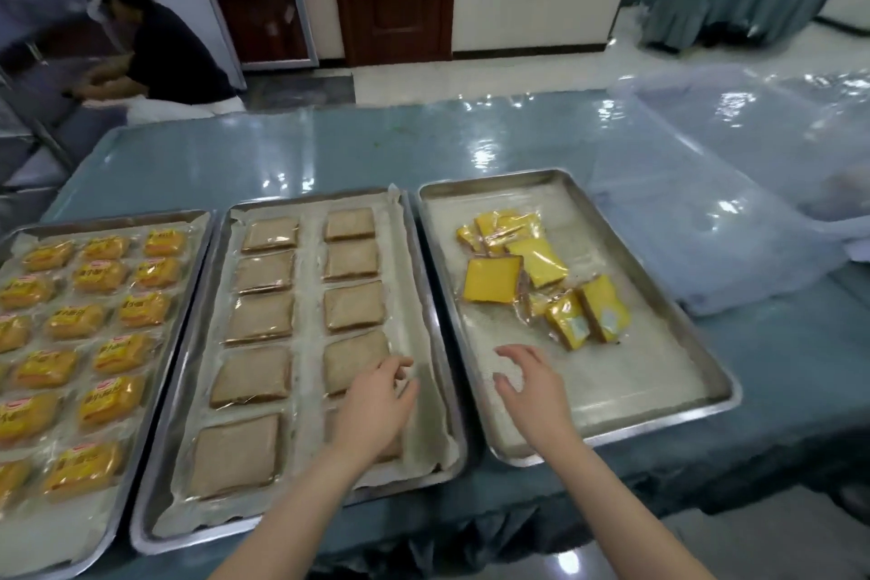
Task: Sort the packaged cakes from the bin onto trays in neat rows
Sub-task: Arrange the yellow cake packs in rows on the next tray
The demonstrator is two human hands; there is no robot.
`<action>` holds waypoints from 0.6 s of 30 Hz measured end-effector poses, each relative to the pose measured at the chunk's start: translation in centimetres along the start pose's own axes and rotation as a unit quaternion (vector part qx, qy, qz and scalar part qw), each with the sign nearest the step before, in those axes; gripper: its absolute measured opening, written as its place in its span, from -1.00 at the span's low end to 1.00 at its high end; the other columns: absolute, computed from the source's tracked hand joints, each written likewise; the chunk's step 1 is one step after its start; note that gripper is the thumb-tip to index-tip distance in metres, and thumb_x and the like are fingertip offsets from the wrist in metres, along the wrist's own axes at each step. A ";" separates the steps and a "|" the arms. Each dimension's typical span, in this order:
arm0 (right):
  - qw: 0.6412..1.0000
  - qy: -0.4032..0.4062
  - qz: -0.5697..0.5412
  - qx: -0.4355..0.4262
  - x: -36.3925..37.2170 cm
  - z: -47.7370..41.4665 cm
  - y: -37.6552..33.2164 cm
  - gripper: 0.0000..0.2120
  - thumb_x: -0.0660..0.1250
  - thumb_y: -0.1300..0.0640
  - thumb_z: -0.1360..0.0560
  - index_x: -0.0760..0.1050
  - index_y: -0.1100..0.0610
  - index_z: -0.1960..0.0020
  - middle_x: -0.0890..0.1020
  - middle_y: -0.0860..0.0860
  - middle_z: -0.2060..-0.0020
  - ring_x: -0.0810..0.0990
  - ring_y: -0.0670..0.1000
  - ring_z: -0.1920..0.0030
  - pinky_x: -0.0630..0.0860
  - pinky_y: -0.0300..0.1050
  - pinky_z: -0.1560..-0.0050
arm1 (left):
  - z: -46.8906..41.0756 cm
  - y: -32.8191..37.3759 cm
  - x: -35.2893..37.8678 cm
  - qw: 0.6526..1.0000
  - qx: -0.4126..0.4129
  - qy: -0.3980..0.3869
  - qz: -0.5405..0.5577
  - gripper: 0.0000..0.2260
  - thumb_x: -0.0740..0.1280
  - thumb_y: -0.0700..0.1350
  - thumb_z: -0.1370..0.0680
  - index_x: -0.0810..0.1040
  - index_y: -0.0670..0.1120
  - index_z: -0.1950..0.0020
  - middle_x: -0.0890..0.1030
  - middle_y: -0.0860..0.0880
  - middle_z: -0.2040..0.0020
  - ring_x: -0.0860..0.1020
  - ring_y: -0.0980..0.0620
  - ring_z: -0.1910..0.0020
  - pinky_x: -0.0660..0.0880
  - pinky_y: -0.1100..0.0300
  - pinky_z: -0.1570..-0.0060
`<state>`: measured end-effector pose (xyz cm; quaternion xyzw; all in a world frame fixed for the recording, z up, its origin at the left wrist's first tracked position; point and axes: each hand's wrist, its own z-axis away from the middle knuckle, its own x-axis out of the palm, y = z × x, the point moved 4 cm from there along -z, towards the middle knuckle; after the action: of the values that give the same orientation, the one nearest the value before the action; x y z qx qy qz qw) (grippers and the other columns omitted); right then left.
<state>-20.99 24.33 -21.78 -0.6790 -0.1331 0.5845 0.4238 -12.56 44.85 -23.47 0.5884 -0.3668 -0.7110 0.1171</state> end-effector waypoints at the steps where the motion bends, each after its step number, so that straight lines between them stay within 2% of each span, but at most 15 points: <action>1: 1.000 0.015 0.015 0.014 -1.5 -0.7 1.0 -0.68 0.34 0.16 -0.52 0.49 0.06 -0.27 0.47 -0.03 -0.21 0.45 -0.02 -0.24 0.30 -0.28 -0.20 | -0.9 1.4 0.6 1.000 0.015 -0.007 0.011 -0.75 0.30 0.00 -0.56 0.53 0.04 -0.23 0.56 0.09 0.00 0.51 0.13 0.03 0.48 0.19 -0.02; 3: 0.997 0.040 0.045 0.045 -4.3 -2.0 2.9 -0.63 0.37 0.14 -0.50 0.47 0.08 -0.30 0.46 0.03 -0.24 0.43 0.04 -0.27 0.30 -0.20 -0.23 | -2.9 3.8 2.0 0.998 0.045 -0.017 0.027 -0.76 0.32 -0.03 -0.54 0.54 0.02 -0.20 0.54 0.10 0.04 0.51 0.14 0.05 0.49 0.14 -0.07; 6: 0.992 0.052 0.078 0.079 -7.5 -4.4 5.1 -0.56 0.40 0.07 -0.47 0.45 0.07 -0.33 0.45 0.10 -0.25 0.39 0.10 -0.29 0.29 -0.10 -0.29 | -6.3 6.8 4.1 0.996 0.069 -0.040 0.037 -0.74 0.35 -0.03 -0.53 0.54 0.01 -0.22 0.52 0.08 0.03 0.50 0.15 0.06 0.47 0.18 -0.09; 11: 0.988 0.034 0.135 0.073 -9.9 -10.0 7.0 -0.41 0.39 -0.11 -0.44 0.35 -0.06 -0.43 0.33 0.09 -0.39 0.28 0.14 -0.41 0.25 0.00 -0.41 | -12.7 10.5 6.9 0.994 0.094 -0.038 0.042 -0.66 0.34 0.03 -0.54 0.50 0.01 -0.30 0.46 0.05 -0.12 0.49 0.07 -0.15 0.37 0.22 -0.17; 15: 0.986 0.016 0.157 0.055 -10.9 -16.5 7.3 -0.37 0.31 -0.24 -0.46 0.24 -0.14 -0.48 0.21 0.03 -0.48 0.18 0.09 -0.48 0.18 0.01 -0.44 | -18.7 11.8 8.5 0.996 0.063 0.007 0.069 -0.62 0.35 0.05 -0.53 0.47 0.01 -0.33 0.41 -0.03 -0.25 0.39 -0.03 -0.29 0.30 0.09 -0.34; 18: 0.984 -0.041 0.166 0.039 -10.7 -22.1 7.5 -0.33 0.26 -0.27 -0.49 0.14 -0.14 -0.52 0.17 0.02 -0.50 0.12 0.10 -0.50 0.16 0.05 -0.45 | -23.1 11.1 9.6 0.996 -0.023 0.032 0.076 -0.49 0.32 0.15 -0.53 0.37 0.00 -0.43 0.34 -0.06 -0.35 0.32 -0.09 -0.37 0.27 -0.05 -0.39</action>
<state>-6.30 3.30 -20.91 -0.6501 -0.0123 0.6787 0.3415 3.13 22.45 -24.20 0.5782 -0.3902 -0.6891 0.1964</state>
